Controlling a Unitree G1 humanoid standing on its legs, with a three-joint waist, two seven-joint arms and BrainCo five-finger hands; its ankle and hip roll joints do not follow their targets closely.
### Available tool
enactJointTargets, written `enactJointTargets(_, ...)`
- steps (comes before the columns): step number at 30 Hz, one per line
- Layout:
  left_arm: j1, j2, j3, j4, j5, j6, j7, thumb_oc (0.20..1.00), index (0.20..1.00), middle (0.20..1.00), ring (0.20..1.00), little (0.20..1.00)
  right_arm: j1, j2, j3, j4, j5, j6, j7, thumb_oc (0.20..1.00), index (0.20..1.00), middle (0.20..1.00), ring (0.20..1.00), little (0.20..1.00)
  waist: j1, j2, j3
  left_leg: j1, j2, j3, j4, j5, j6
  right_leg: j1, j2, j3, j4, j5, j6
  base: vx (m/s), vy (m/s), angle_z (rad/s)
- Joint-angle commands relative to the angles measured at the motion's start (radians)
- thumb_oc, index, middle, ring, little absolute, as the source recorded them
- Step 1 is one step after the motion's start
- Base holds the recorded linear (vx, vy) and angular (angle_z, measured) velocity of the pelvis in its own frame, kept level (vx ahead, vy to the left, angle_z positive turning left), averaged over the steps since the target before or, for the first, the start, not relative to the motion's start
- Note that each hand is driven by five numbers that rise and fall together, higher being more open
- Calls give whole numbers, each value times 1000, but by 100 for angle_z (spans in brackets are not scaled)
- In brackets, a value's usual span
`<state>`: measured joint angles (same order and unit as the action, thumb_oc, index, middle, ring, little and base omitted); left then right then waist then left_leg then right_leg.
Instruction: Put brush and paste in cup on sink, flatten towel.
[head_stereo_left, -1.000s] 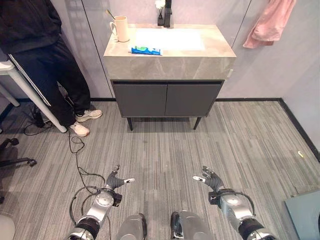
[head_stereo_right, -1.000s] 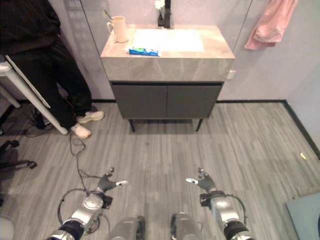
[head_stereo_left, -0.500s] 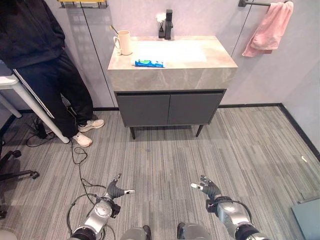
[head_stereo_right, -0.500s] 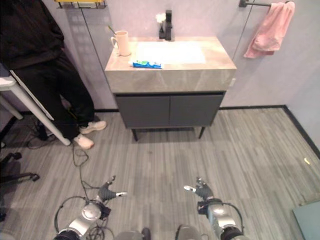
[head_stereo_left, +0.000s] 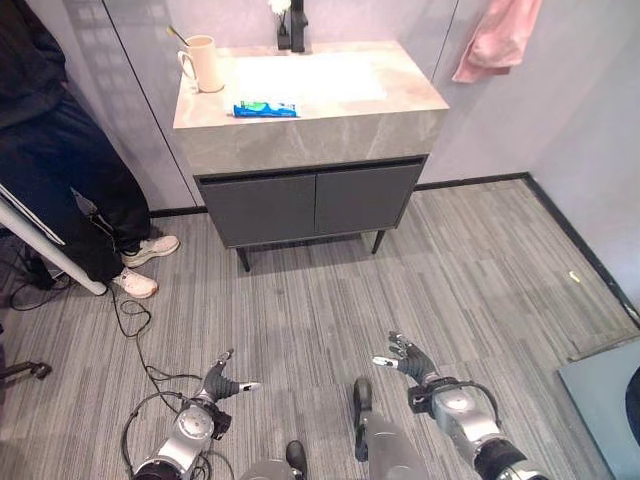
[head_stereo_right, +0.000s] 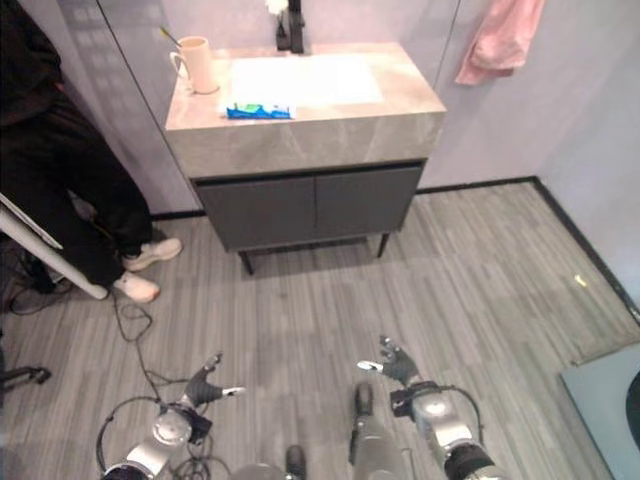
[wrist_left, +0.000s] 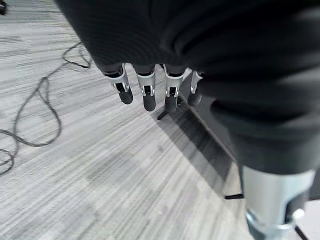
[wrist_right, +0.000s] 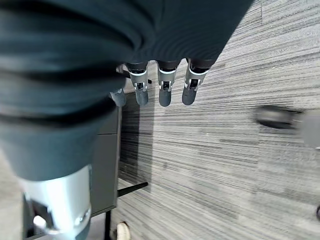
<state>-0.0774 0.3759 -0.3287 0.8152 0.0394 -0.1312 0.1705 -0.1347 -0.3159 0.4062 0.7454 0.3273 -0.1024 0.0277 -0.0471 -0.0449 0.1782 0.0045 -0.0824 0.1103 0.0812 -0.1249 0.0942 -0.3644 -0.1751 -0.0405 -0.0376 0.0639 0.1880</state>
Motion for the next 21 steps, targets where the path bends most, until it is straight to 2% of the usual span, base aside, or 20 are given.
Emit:
enactJointTargets(1,-19,17,-16,-47,5,-42,-9,1000,1000,1000,1000,1000,-37,-20,4,-4,-47,-16,3,1000,1000,1000,1000,1000,-20,-10,-18,152,-14,-67,-43,-61,-84,22,26,53,53,185,8,395,-124,48)
enactJointTargets(4,-35,-1,-37,-15,10,-43,-6,1000,1000,1000,1000,1000,-22,-35,9,-9,-62,-19,7,1000,1000,1000,1000,1000,-31,9,-53,176,16,-105,-31,-45,-99,27,74,45,95,171,-13,376,-162,85)
enactJointTargets(6,-44,-6,-51,1,11,-42,-9,1000,1000,1000,1000,1000,-9,-46,19,-8,-84,-19,10,1000,1000,1000,1000,1000,-42,24,-67,187,44,-127,-4,-19,-124,35,107,17,130,128,-37,368,-188,44)
enactJointTargets(7,-49,-10,-60,12,13,-42,-11,1000,1000,1000,1000,1000,-6,-51,23,-6,-100,-20,7,1000,1000,1000,1000,1000,-44,29,-72,183,60,-133,21,18,-144,49,123,4,138,111,-50,344,-192,28)
enactJointTargets(9,-68,-14,-80,21,18,-39,-12,1000,1000,1000,1000,1000,-4,-60,31,-4,-130,-24,-3,1000,1000,1000,1000,1000,-44,36,-74,142,93,-131,137,151,-199,89,145,-25,139,83,-77,295,-207,37)
enactJointTargets(11,-98,-15,-98,30,17,-39,-4,1000,1000,1000,1000,1000,2,-67,29,-19,-116,-31,-12,1000,1000,1000,1000,1000,-52,19,-62,56,121,-95,303,226,-226,129,134,-48,129,62,-101,254,-222,33)
enactJointTargets(13,-123,-19,-116,41,10,-36,4,1000,1000,1000,1000,1000,6,-74,44,-23,-124,-28,-18,1000,1000,1000,1000,1000,-49,0,-40,-5,152,-26,336,232,-217,167,123,-63,125,31,-119,221,-187,14)
enactJointTargets(15,-146,-29,-134,50,13,-39,13,1000,1000,1000,1000,1000,2,-76,57,-1,-138,-26,-26,1000,1000,1000,1000,1000,-36,-12,-27,-89,146,31,293,172,-193,204,111,-71,113,10,-116,205,-85,35)
enactJointTargets(16,-147,-30,-135,51,13,-39,13,1000,1000,1000,1000,1000,2,-76,57,0,-139,-27,-26,1000,1000,1000,1000,1000,-34,-9,-26,-88,148,33,299,165,-192,205,113,-70,115,7,-114,299,-4,26)
enactJointTargets(17,-148,-30,-138,50,12,-42,12,1000,1000,1000,1000,1000,2,-75,67,5,-149,-23,-28,1000,1000,1000,1000,1000,-20,-12,-26,-176,141,78,183,117,-165,241,102,-69,96,-7,-100,311,51,13)
enactJointTargets(18,-144,-31,-137,53,8,-42,11,1000,1000,1000,1000,1000,5,-73,70,9,-156,-23,-28,1000,1000,1000,1000,1000,-14,-8,-29,-194,145,84,135,124,-164,252,102,-68,96,-17,-96,457,100,12)
enactJointTargets(19,-136,-31,-127,49,-5,-45,9,1000,1000,1000,1000,1000,10,-70,77,15,-167,-24,-28,1000,1000,1000,1000,1000,-1,7,-32,-230,153,75,30,204,-178,277,114,-63,87,-33,-92,411,136,-1)
enactJointTargets(20,-128,-28,-123,41,-14,-46,9,1000,1000,1000,1000,1000,14,-68,84,17,-175,-24,-27,1000,1000,1000,1000,1000,18,14,-29,-250,164,36,-40,264,-189,308,121,-46,81,-45,-91,423,152,-3)
enactJointTargets(21,-123,-27,-123,35,-19,-49,11,1000,1000,1000,1000,1000,14,-66,89,25,-184,-23,-28,1000,1000,1000,1000,1000,30,22,-30,-266,176,6,-84,291,-197,326,125,-32,77,-55,-90,406,151,-35)
